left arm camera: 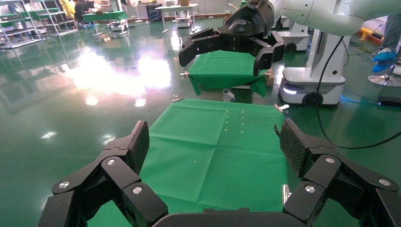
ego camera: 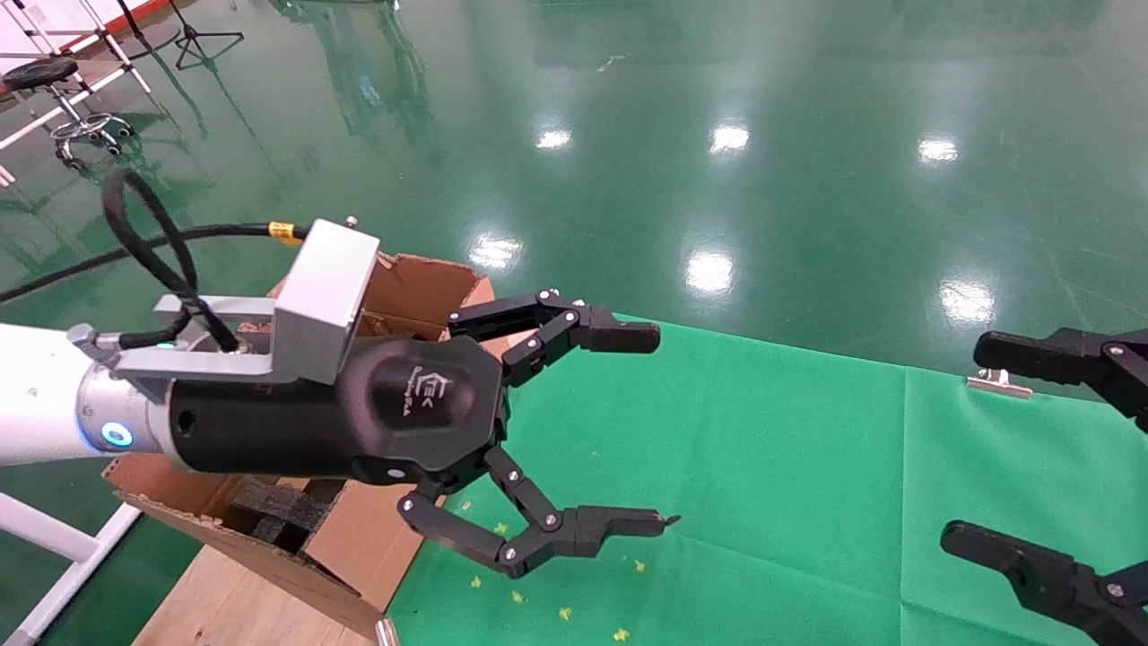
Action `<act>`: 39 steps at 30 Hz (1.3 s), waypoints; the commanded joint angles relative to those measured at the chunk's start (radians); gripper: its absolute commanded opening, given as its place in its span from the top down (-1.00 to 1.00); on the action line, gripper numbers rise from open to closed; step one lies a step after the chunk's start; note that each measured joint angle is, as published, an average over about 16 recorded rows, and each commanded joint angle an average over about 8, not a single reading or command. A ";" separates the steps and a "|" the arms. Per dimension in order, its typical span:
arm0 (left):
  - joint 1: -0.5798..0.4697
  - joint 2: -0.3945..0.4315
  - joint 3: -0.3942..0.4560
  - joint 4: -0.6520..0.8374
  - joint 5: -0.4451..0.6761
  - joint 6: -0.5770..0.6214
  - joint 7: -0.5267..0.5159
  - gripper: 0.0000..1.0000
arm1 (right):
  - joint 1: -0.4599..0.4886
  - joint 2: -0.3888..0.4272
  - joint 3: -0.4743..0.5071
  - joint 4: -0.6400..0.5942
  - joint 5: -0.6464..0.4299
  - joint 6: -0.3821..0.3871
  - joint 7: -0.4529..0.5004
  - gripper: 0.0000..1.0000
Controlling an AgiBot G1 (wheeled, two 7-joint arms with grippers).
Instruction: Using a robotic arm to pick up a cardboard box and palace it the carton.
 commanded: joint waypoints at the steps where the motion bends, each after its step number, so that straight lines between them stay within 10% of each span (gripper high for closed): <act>1: 0.000 0.000 0.000 0.000 0.000 0.000 0.000 -1.00 | 0.000 0.000 0.000 0.000 0.000 0.000 0.000 -1.00; 39: 0.000 0.000 0.000 0.000 0.000 0.000 0.000 -1.00 | 0.000 0.000 0.000 0.000 0.000 0.000 0.000 -1.00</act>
